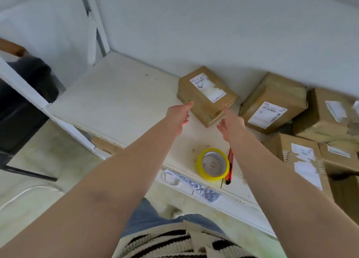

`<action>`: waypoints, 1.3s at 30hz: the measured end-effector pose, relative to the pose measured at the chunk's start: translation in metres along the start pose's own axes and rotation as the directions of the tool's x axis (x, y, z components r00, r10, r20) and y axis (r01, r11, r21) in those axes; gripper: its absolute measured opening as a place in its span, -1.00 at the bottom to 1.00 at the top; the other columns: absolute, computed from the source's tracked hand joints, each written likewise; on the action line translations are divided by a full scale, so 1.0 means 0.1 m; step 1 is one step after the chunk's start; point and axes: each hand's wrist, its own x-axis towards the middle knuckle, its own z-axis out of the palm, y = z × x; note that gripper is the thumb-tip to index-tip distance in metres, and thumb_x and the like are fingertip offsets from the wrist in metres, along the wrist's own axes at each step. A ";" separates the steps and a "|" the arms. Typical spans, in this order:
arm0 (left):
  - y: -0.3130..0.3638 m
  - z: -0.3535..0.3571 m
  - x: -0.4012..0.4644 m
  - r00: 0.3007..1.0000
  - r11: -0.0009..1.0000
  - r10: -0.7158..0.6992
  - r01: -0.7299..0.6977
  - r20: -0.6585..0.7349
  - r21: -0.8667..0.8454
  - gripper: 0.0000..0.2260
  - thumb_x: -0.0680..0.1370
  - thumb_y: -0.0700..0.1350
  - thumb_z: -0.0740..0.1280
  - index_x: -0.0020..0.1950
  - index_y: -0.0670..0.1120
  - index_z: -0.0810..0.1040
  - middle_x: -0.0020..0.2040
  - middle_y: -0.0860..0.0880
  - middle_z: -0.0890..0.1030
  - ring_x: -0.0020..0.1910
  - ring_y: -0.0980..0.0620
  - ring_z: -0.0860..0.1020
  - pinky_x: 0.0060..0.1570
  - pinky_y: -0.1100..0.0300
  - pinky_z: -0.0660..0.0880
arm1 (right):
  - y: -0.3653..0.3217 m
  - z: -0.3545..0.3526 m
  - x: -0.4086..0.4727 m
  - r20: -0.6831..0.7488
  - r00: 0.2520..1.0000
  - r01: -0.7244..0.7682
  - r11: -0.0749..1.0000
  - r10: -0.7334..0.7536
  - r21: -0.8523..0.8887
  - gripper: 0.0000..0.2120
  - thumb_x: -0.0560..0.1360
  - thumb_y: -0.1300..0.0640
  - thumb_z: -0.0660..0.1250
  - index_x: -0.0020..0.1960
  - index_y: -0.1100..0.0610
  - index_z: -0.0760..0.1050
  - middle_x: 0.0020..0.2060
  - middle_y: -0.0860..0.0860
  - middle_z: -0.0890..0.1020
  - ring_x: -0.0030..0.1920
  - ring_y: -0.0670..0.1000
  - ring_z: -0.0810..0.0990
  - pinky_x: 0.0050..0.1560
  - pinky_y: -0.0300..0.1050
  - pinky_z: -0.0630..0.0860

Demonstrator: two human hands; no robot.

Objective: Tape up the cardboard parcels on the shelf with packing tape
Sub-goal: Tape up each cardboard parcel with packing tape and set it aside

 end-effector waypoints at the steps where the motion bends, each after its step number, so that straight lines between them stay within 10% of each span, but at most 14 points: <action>1: 0.03 -0.02 0.07 1.000 1.000 -0.002 0.001 0.019 0.030 -0.77 0.53 -0.01 0.45 -0.07 -0.14 0.52 -0.14 -0.05 0.50 -0.15 0.02 0.50 0.19 0.13 0.56 | 0.00 0.07 0.04 -0.019 1.000 -0.016 1.000 0.016 -0.014 -0.63 0.44 -0.14 0.47 0.00 0.10 0.45 -0.11 0.02 0.52 -0.20 -0.04 0.52 0.11 -0.11 0.58; 10: 0.34 -0.36 0.51 0.996 0.954 -0.084 0.069 0.038 0.292 -0.39 0.47 0.20 0.46 0.33 -0.18 0.45 -0.05 -0.05 0.51 0.02 -0.04 0.55 0.26 0.00 0.50 | 0.32 0.65 0.06 -0.174 0.983 0.055 0.996 -0.066 -0.068 -0.71 0.47 -0.03 0.46 -0.22 0.17 0.50 -0.18 0.07 0.64 -0.15 0.10 0.64 -0.38 -0.16 0.42; 16: 0.40 -0.40 0.54 0.996 0.929 -0.087 0.078 0.009 0.361 -0.36 0.48 0.25 0.42 0.40 -0.12 0.39 0.28 -0.07 0.53 0.23 -0.13 0.51 -0.01 0.12 0.40 | 0.90 1.16 -0.50 -0.065 0.997 -0.040 0.999 0.040 0.000 -0.80 0.47 0.07 0.47 -0.03 0.18 0.56 -0.22 0.06 0.66 -0.12 0.11 0.69 -0.17 -0.09 0.62; 23: 0.39 -0.84 0.68 0.999 0.895 -0.013 -0.005 0.037 0.445 -0.46 0.51 0.00 0.47 0.40 -0.19 0.41 0.24 -0.08 0.55 0.21 -0.16 0.55 0.05 0.02 0.53 | 0.74 0.91 -0.43 -0.243 0.969 0.039 0.999 -0.036 0.006 -0.30 0.47 -0.11 0.43 0.45 0.15 0.24 0.25 0.09 0.43 0.14 0.13 0.46 0.15 0.03 0.43; 28: 0.40 -1.11 0.62 0.988 0.848 -0.085 0.006 0.125 0.529 -0.63 0.54 -0.13 0.44 0.32 -0.18 0.50 0.05 -0.10 0.64 -0.05 -0.07 0.62 -0.14 0.07 0.56 | 0.55 0.75 -0.24 0.049 0.998 -0.023 0.973 0.035 -0.229 -0.27 0.41 -0.34 0.37 0.38 0.14 0.43 0.12 -0.02 0.52 0.10 0.02 0.47 0.29 0.08 0.42; 32: 0.35 -1.18 0.56 0.978 0.798 -0.166 0.058 0.126 0.600 -0.28 0.31 0.18 0.55 0.37 -0.09 0.47 0.25 -0.04 0.61 0.18 -0.08 0.58 0.18 0.01 0.50 | 0.83 0.90 -0.24 0.213 0.976 -0.005 0.974 0.054 -0.225 -0.49 0.58 -0.22 0.23 0.31 0.16 0.48 0.14 0.09 0.64 0.10 0.07 0.62 0.19 0.02 0.53; 39: 0.15 -1.10 0.47 0.993 0.712 0.117 -0.074 -0.013 0.698 -0.37 0.36 0.23 0.53 0.27 -0.09 0.49 0.20 -0.05 0.62 0.16 -0.10 0.59 0.16 0.05 0.52 | 0.88 0.97 -0.34 0.206 0.978 0.025 0.977 0.019 -0.210 -0.47 0.56 -0.25 0.22 0.39 0.06 0.40 0.17 0.04 0.60 0.17 0.06 0.57 0.30 0.06 0.46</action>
